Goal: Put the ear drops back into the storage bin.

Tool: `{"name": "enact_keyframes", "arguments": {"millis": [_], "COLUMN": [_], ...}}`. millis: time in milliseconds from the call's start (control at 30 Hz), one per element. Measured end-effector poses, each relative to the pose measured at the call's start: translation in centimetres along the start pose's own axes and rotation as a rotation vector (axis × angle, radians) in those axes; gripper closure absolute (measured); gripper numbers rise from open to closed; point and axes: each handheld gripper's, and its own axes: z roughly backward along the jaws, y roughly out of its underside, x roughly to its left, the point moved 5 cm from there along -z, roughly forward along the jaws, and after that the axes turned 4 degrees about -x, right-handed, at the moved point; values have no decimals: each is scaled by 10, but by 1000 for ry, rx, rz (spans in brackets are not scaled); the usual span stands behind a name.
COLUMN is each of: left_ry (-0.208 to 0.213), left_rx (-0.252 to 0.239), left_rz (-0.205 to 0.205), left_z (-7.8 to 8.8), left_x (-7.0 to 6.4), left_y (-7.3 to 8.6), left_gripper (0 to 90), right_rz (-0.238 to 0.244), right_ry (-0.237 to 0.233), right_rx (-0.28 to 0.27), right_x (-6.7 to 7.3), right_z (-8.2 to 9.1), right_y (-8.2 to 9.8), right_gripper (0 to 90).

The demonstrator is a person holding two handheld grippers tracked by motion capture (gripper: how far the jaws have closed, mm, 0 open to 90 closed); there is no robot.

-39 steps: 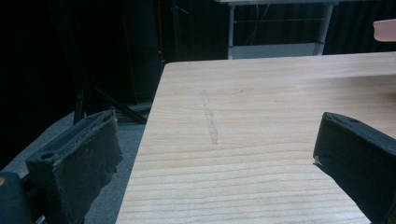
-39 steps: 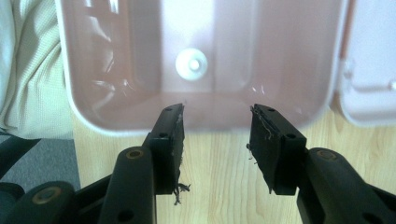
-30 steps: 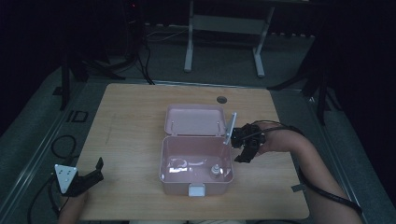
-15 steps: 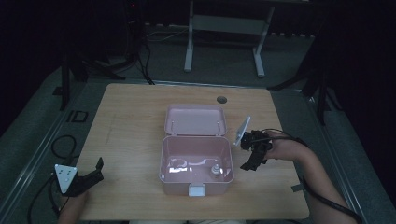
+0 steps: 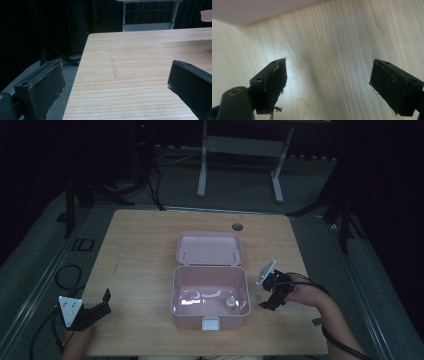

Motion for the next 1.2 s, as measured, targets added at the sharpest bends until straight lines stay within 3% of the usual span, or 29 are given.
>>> {"name": "enact_keyframes", "arguments": {"millis": [300,467,700,833,900,933,967,1033,1200], "left_ry": [0,1,2,1,1,1,1,1,1], "left_rx": [-2,-1,-3,-3,-3,-3,-3,-3,-3], "left_rz": [-2,-2,-2,-3,-3,-2,-3,-2,-2], "left_z": [0,0,0,0,0,0,0,0,0], "left_x": [0,0,0,0,0,0,0,0,0], "left_y": [0,0,0,0,0,0,0,0,0], "left_gripper": [10,10,10,10,10,10,10,10,10], "right_rz": [-65,-142,-227,-317,-327,-347,-396,-432,-489], "right_ry": [45,130,234,327,342,364,403,436,483], "right_rx": [-76,-195,-262,-306,-310,-318,-345,-361,-382], "right_x": [-4,-10,-14,-20,-20,-21,-23,-24,-24], "right_z": [-9,-13,-16,-15,-14,-14,-12,-11,-12], "right_y": [21,37,61,75,77,79,83,86,89], "right_gripper": [138,141,140,136,134,134,133,133,131]}}
